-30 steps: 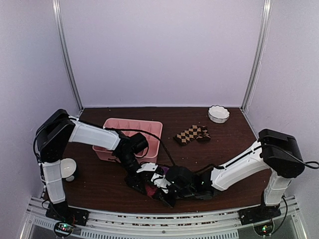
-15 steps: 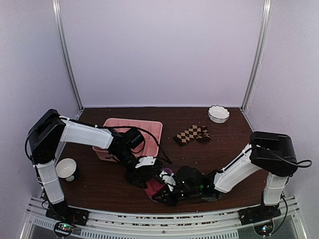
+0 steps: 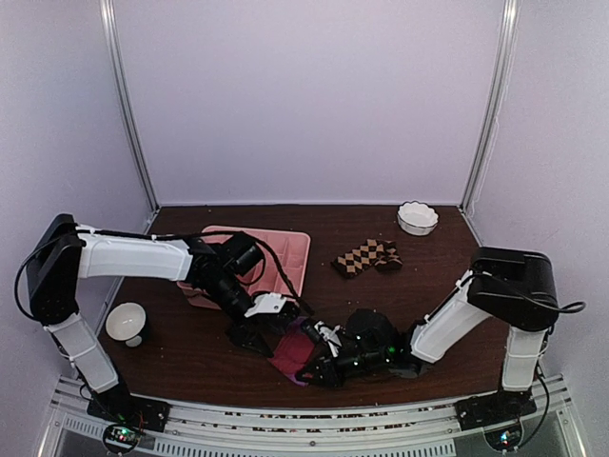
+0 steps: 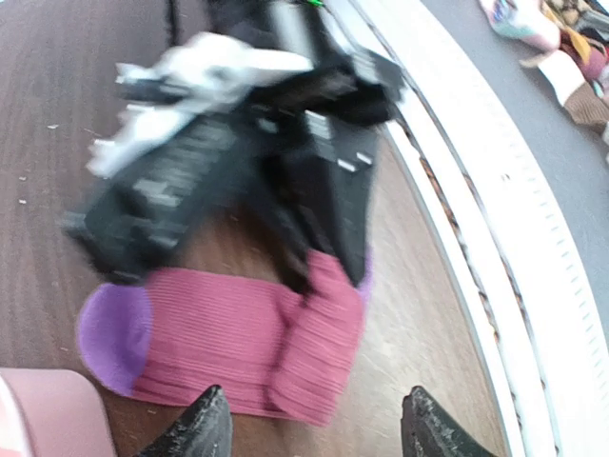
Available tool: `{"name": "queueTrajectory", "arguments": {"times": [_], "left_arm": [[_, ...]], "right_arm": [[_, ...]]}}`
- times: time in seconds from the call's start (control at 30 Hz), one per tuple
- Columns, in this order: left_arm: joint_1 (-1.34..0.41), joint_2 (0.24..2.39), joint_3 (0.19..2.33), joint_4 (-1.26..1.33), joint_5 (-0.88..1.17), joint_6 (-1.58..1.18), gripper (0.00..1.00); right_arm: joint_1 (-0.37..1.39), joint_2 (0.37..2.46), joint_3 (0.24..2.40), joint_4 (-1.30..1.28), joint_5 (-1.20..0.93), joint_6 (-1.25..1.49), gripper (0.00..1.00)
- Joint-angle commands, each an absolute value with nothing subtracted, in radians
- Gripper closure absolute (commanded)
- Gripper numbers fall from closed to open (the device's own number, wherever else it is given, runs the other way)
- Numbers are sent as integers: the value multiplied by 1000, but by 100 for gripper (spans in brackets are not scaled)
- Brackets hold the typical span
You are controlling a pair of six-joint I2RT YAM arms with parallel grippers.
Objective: Roll the socks
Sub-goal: Roll the sock at the center of the board.
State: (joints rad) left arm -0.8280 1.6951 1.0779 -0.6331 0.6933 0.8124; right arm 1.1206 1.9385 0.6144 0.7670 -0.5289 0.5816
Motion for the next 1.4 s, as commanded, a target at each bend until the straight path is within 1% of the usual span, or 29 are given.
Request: {"name": "queueTrajectory", "arguments": {"times": [0.0,0.2,0.33,0.57,0.77,0.93,1.0,1.07,1.1,1.13,1.17,1.2,1.27,1.33,1.37], "left_arm": [[-853,1671,1008,-629,687,905,39],[-920,1680,958,-535,557,887,39],[-941,1666,929,-440,525,860,40],[-976,1700,937,-407,480,826,48],[-986,1745,931,-401,490,807,57],[-1000,1760,917,-350,449,771,65],[-1000,1781,921,-344,425,753,71],[-992,1804,932,-361,429,745,79],[-983,1817,941,-376,442,738,82],[-970,1830,947,-391,463,732,85],[-953,1842,955,-403,485,727,87],[-935,1854,962,-418,510,726,89],[-904,1873,976,-448,555,727,90],[-887,1887,993,-469,585,719,91],[-885,1895,1007,-482,590,718,91]], "right_arm": [[1064,2038,552,265,-502,620,100],[1034,2008,581,196,-528,652,100],[1030,1994,611,159,-527,663,100],[1030,1994,620,207,-536,717,100],[1031,1994,646,251,-540,773,100],[1032,2008,651,341,-553,847,100],[1036,2010,647,370,-553,865,100],[1043,2001,628,417,-552,882,100],[1045,1991,611,451,-546,885,97],[1049,1973,588,483,-530,882,88],[1054,1949,563,508,-507,869,76],[1062,1917,542,518,-477,845,69],[1079,1849,512,494,-399,772,62],[1095,1784,511,417,-316,689,56],[1101,1747,509,381,-273,655,51]]}}
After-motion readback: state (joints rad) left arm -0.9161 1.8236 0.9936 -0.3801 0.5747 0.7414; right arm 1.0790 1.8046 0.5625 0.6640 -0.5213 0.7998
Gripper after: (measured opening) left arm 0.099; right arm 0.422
